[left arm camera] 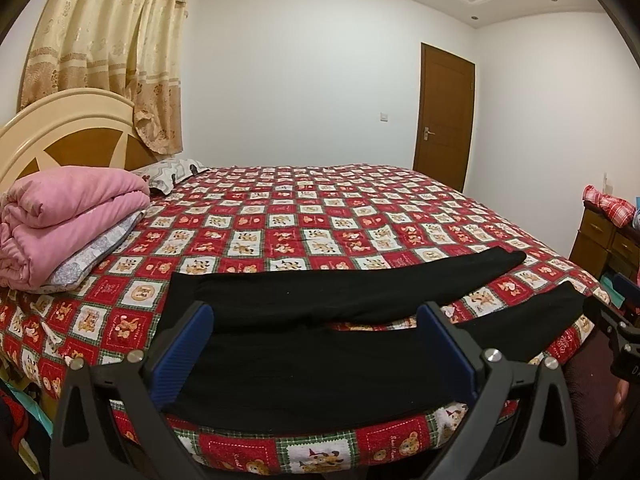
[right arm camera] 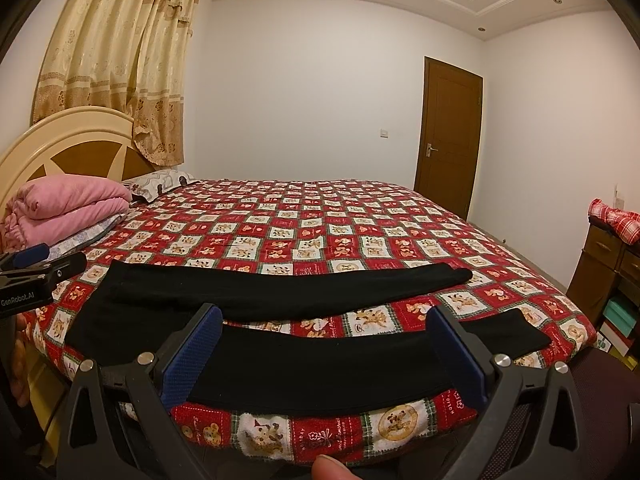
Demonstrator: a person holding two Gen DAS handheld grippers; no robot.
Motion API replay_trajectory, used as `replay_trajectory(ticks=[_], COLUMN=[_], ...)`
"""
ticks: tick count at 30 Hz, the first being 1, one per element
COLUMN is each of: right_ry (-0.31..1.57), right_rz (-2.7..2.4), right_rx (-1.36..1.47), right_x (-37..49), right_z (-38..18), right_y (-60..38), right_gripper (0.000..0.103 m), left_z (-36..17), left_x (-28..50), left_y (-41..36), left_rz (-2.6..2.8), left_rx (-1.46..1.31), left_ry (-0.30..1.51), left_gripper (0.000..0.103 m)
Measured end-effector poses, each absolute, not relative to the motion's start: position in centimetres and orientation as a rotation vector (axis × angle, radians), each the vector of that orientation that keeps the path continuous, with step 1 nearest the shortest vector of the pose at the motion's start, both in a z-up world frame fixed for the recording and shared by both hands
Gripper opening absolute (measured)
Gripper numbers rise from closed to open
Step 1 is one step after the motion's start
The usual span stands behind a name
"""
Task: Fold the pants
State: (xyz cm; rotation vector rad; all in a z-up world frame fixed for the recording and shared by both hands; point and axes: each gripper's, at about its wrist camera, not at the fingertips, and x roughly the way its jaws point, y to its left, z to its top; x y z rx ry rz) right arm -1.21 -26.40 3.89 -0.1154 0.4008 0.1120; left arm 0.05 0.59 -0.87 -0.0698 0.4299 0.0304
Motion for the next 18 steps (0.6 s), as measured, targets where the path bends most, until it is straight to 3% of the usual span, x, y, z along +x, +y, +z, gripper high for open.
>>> replay_trajectory(ticks=[18], right_ry=[0.405], right_rz=[0.111], right_rx=[-0.117], right_x=[-1.27], right_z=[3.80], right_y=[-26.30], right_gripper=[0.102], left_z=[-1.14], left_x=[-0.05], left_y=[1.08], left_rz=[0.031], left_rx=[-0.075], left_ry=[0.431], left_gripper=[0.103])
